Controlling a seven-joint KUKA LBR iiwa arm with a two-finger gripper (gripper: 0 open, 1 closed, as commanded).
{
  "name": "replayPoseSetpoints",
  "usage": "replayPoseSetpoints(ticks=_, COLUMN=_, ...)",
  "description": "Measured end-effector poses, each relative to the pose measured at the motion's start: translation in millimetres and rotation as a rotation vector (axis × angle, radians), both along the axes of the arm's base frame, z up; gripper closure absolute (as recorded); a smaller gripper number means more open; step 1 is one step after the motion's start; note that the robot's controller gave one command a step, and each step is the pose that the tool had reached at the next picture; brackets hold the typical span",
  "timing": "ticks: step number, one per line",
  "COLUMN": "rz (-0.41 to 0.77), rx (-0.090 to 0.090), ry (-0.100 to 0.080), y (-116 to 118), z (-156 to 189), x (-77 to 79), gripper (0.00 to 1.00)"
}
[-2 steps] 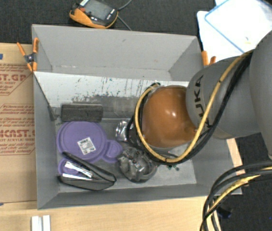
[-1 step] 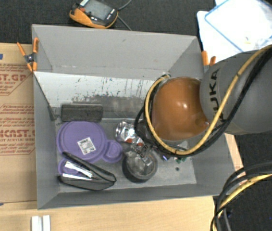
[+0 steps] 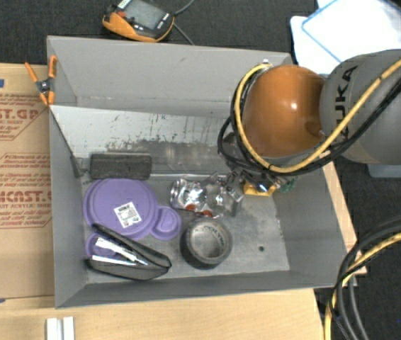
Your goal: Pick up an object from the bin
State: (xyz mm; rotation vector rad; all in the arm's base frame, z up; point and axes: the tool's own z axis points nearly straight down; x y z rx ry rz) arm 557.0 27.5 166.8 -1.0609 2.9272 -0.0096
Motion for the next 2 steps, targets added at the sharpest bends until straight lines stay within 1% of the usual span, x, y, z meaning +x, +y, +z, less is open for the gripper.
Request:
replayPoseSetpoints(ticks=1, rz=-0.078, rx=0.007, ry=0.002, y=24.1, z=87.9, x=1.9, gripper=1.00)
replayPoseSetpoints(ticks=2, rz=0.003, rx=0.002, ry=0.014, y=-5.0, z=96.6, x=-13.2, gripper=0.00)
